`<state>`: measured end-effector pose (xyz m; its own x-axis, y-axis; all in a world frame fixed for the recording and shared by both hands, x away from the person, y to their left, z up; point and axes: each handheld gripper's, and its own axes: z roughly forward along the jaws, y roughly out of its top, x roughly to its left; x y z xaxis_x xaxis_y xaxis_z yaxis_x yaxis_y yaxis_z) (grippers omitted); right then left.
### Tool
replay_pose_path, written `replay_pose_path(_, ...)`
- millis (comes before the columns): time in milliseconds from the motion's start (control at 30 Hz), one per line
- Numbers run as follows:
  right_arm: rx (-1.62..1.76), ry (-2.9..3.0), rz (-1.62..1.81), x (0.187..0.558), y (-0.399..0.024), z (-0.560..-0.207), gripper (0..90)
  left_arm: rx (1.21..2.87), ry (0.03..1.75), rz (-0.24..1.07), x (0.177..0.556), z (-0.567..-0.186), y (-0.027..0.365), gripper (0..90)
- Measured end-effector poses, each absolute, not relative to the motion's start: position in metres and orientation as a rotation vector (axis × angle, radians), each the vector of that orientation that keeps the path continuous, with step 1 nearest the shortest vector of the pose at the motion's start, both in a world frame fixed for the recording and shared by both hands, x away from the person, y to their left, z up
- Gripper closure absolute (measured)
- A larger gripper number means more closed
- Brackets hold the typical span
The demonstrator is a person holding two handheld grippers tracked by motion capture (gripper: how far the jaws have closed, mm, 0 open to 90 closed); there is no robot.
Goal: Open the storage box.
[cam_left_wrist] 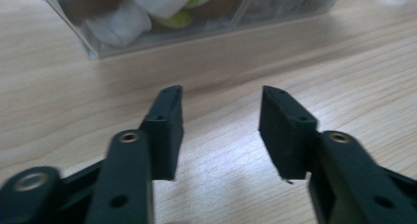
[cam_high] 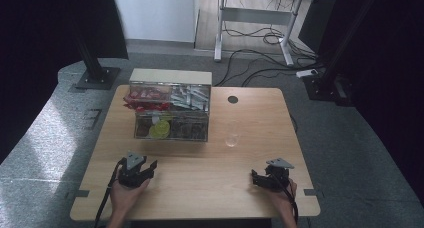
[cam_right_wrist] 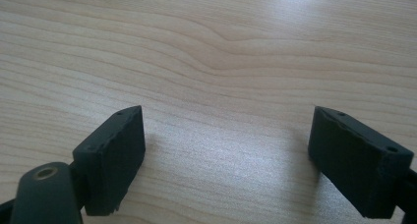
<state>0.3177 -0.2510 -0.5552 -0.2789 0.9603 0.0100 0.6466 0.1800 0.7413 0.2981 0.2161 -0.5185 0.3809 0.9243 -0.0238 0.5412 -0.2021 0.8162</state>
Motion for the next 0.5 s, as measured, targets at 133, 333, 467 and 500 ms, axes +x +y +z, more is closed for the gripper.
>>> replay_pose_path(133, 1.506, 1.998, 0.895, 0.318, -0.251, -0.555, 14.7, 1.828, 1.242, 0.625, 0.293, -0.51, 0.22, 70.0)
replay_pose_path(333, 1.507, 1.998, 0.895, 0.318, -0.251, -0.555, 14.8, 1.809, 1.222, 0.596, 0.287, -0.5, 0.224, 82.6)
replay_pose_path(467, 1.507, 1.997, 0.895, 0.318, -0.251, -0.555, 15.0, 1.814, 1.227, 0.589, 0.287, -0.498, 0.223, 88.2)
replay_pose_path(500, 1.507, 1.997, 0.895, 0.318, -0.251, -0.555, 15.1, 1.814, 1.228, 0.586, 0.287, -0.498, 0.224, 88.9)
